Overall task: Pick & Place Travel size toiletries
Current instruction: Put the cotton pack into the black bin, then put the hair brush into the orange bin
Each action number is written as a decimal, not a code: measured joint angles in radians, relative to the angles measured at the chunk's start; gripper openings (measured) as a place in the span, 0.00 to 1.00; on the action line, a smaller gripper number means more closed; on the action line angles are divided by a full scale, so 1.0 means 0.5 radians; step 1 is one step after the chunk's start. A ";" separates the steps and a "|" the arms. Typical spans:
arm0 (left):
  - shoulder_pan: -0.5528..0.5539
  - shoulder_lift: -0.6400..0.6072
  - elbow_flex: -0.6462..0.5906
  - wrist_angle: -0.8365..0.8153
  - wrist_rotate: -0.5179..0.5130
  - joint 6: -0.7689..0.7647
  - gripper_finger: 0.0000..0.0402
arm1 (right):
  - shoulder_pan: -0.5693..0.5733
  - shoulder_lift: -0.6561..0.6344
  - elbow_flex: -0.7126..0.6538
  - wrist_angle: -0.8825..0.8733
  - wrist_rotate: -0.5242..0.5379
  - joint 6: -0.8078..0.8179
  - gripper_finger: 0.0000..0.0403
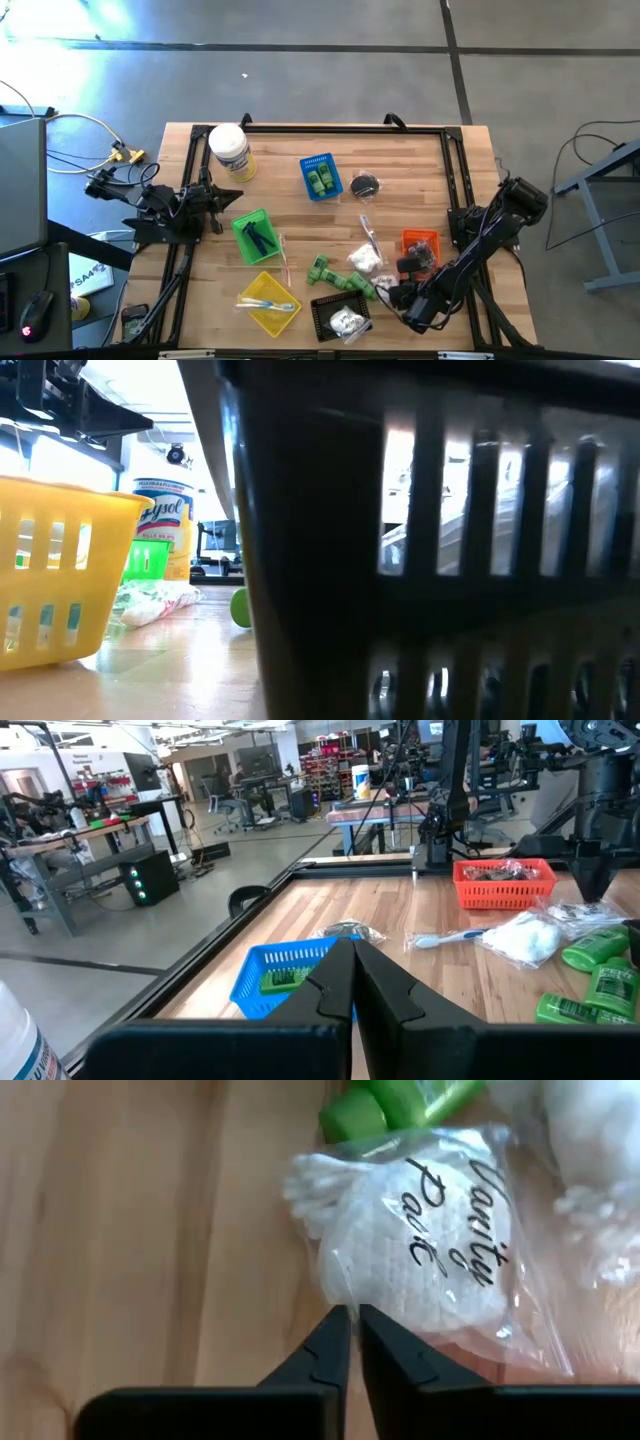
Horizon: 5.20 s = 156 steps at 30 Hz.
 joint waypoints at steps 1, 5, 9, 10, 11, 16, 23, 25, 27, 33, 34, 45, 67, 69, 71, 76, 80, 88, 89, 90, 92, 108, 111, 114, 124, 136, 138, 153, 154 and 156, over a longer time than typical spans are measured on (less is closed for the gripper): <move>0.000 0.000 0.000 0.000 0.000 0.000 0.00 | 0.000 -0.011 0.000 0.013 0.008 -0.024 0.02; 0.000 0.000 0.000 0.000 0.000 0.000 0.00 | 0.000 -0.072 0.011 0.020 0.113 -0.044 0.01; 0.000 0.000 0.000 0.000 0.000 0.000 0.00 | 0.001 -0.125 0.129 -0.080 0.202 -0.160 0.01; 0.000 0.000 0.000 0.000 0.000 0.000 0.00 | 0.000 -0.143 0.174 -0.112 0.225 -0.187 0.01; 0.000 0.000 0.000 0.000 0.000 0.000 0.00 | 0.000 -0.163 0.213 -0.142 0.245 -0.208 0.01; 0.000 0.000 0.000 0.000 0.000 0.000 0.00 | 0.007 -0.238 0.327 -0.237 0.345 -0.291 0.00; 0.000 0.000 0.000 0.000 0.000 -0.001 0.00 | 0.013 -0.244 0.426 -0.413 0.589 -0.342 0.00; 0.000 0.000 0.000 0.000 0.000 -0.001 0.00 | 0.000 -0.244 0.451 -0.392 0.664 -0.428 0.00; 0.000 -0.001 0.000 0.001 0.000 -0.001 0.00 | -0.023 -0.244 0.469 -0.328 0.724 -0.531 0.00; 0.000 0.000 0.000 0.001 0.000 -0.001 0.00 | -0.155 -0.244 0.469 0.042 0.597 -0.951 0.00; 0.000 0.000 0.000 0.001 0.000 -0.001 0.00 | -0.185 -0.244 0.469 0.123 0.527 -1.021 0.00; 0.000 -0.001 0.000 0.001 0.001 -0.002 0.00 | -0.339 -0.245 0.469 0.733 0.035 -1.489 0.00; 0.000 -0.001 0.000 -0.017 0.001 -0.002 0.00 | -0.507 0.065 0.468 0.937 -0.644 -1.337 0.00; 0.000 -0.001 0.000 -0.017 0.001 -0.002 0.00 | -0.509 0.090 0.468 0.905 -0.648 -1.300 0.00; 0.000 -0.001 0.000 -0.017 0.001 -0.002 0.00 | -0.517 0.125 0.468 0.887 -0.663 -1.271 0.00; -0.001 -0.001 0.000 -0.016 0.001 -0.002 0.00 | -0.538 0.154 0.467 0.868 -0.695 -1.218 0.00; 0.000 -0.001 0.000 -0.016 0.001 -0.002 0.00 | -0.540 0.151 0.468 0.835 -0.687 -1.219 0.00; 0.000 -0.001 0.000 -0.016 0.001 -0.002 0.00 | -0.552 0.142 0.468 0.848 -0.786 -1.164 0.09; -0.001 -0.001 0.000 -0.017 0.001 -0.002 0.00 | -0.552 0.142 0.468 0.847 -0.787 -1.157 0.12; -0.001 -0.001 0.000 -0.017 0.001 -0.002 0.00 | -0.553 0.142 0.468 0.845 -0.787 -1.140 0.16; 0.000 -0.001 0.000 -0.017 0.001 -0.002 0.00 | -0.564 0.142 0.468 0.846 -0.792 -1.128 0.23; 0.000 -0.001 0.000 -0.050 0.001 0.000 0.00 | -0.637 -0.245 0.468 0.724 -0.839 -1.264 0.45; 0.000 -0.001 0.000 -0.049 0.001 0.000 0.00 | -0.637 -0.410 0.468 0.680 -0.800 -1.379 0.42; 0.000 -0.001 0.000 -0.048 0.001 0.001 0.00 | -0.637 -0.629 0.458 0.599 -0.574 -1.512 0.36; 0.000 -0.001 0.001 0.005 0.086 0.188 0.00 | -0.793 -1.614 0.150 0.732 -0.390 -1.797 0.03; 0.000 -0.001 0.001 0.004 0.081 0.228 0.00 | -1.432 -2.431 -0.827 1.276 -0.563 -1.444 0.01; 0.000 -0.001 0.001 0.004 0.078 0.229 0.00 | -1.509 -2.507 -0.967 1.382 -0.647 -1.397 0.01; 0.000 -0.001 0.001 0.001 0.076 0.232 0.00 | -1.814 -2.637 -1.574 2.134 -0.785 -1.468 0.01; 0.000 0.000 0.001 0.002 0.076 0.232 0.00 | -1.821 -2.637 -1.586 2.135 -0.805 -1.449 0.01; 0.000 -0.001 0.001 0.001 0.076 0.232 0.00 | -1.842 -2.636 -1.608 2.135 -0.819 -1.422 0.01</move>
